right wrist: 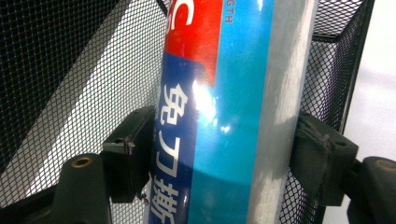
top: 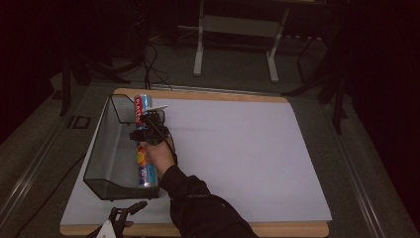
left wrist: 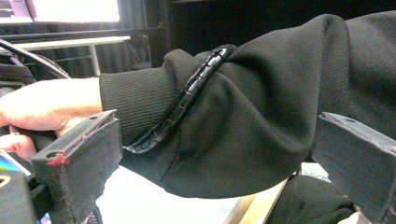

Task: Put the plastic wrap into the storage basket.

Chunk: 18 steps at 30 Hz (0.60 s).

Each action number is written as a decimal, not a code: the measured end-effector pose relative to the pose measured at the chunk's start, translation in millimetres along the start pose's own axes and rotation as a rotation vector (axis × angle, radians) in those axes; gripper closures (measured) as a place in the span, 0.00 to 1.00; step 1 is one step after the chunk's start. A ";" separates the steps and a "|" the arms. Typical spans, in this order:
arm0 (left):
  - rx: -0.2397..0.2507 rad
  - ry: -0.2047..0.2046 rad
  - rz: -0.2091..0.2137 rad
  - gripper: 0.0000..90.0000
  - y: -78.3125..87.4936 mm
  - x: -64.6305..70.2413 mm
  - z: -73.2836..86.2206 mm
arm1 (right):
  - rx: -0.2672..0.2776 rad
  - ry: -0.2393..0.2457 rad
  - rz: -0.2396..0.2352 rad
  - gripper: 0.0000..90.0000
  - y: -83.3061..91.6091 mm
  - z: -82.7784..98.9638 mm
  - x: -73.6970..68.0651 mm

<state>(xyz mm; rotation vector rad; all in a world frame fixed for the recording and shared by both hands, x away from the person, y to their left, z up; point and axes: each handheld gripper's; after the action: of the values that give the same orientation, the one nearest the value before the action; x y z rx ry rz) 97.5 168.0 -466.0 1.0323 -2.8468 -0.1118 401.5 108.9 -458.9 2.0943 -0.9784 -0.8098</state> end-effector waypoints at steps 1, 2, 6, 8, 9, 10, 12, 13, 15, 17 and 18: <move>-0.001 0.000 0.000 0.03 0.0 0.0 0.0 | -0.001 0.008 -0.005 0.30 0.3 -0.4 1.0; 0.000 -0.001 0.000 0.03 0.0 0.0 0.0 | 0.000 0.012 -0.012 0.29 1.1 -1.0 1.8; -0.002 -0.002 0.001 0.03 -0.4 -0.6 -0.1 | 0.022 0.040 -0.032 0.19 8.2 -4.5 5.4; -0.003 -0.002 0.002 0.03 -0.7 -0.8 -0.1 | 0.043 0.056 -0.012 0.18 14.0 -7.0 5.5; -0.004 -0.002 0.002 0.03 -0.7 -0.8 -0.1 | 0.058 0.069 -0.011 0.15 17.4 -7.8 6.0; -0.005 -0.002 0.002 0.03 -0.9 -0.8 -0.1 | 0.069 0.081 -0.010 0.15 20.8 -8.5 7.2; -0.005 -0.002 0.002 0.03 -1.0 -0.7 0.0 | 0.084 0.086 -0.010 0.15 27.2 -9.4 10.5; -0.005 -0.002 0.003 0.03 -1.1 -0.6 0.0 | 0.091 0.086 -0.013 0.15 30.6 -9.4 12.4; -0.007 -0.004 0.003 0.03 -1.4 -0.6 0.0 | 0.105 0.094 -0.017 0.15 37.3 -8.4 17.0; -0.007 -0.003 0.003 0.03 -2.0 -0.7 0.2 | 0.112 0.100 -0.034 0.15 43.6 -6.8 21.8; -0.009 -0.003 0.004 0.03 -2.4 -0.7 0.2 | 0.114 0.107 -0.035 0.15 46.9 -5.8 23.9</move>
<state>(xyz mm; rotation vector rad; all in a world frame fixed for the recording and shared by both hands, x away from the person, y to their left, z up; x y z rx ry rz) 99.5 166.6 -466.4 1.0257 -2.8486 -0.1261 399.9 68.3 -424.9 2.2334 -0.9531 -0.6653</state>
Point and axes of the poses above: each handheld gripper's, and its own axes: y roughly backward along the jaws, z roughly out of its underside, x roughly to its right, and after that the axes turned 6 degrees about y, right-handed
